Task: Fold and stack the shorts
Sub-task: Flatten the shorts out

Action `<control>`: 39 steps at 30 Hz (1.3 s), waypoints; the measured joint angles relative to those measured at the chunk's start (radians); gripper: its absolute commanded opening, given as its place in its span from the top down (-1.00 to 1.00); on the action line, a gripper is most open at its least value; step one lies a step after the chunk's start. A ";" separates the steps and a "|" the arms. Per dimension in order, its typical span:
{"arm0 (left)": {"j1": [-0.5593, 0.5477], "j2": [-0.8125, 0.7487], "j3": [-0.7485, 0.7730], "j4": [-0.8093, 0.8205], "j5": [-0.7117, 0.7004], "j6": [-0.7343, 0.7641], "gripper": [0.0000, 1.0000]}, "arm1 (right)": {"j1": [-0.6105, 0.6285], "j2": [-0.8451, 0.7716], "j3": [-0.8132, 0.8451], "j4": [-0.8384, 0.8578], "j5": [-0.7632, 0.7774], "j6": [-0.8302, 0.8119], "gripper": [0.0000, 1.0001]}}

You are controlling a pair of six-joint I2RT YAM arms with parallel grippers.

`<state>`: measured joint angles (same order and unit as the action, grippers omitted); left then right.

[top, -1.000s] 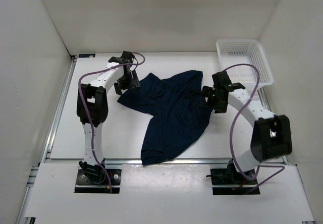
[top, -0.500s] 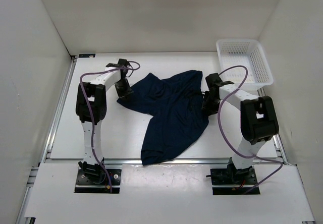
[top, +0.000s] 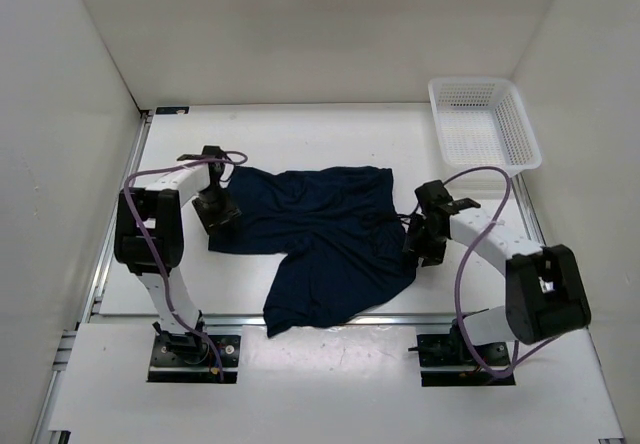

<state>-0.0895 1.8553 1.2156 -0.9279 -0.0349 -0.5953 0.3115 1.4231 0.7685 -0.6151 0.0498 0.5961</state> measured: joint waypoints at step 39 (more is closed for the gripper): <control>0.024 0.686 1.111 -0.203 0.058 0.147 0.80 | -0.031 0.957 1.308 -0.202 0.025 -0.155 0.99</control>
<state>-0.0654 2.5408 2.3264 -1.1305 0.0227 -0.4480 0.2806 2.3802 2.0769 -0.8173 0.0746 0.4408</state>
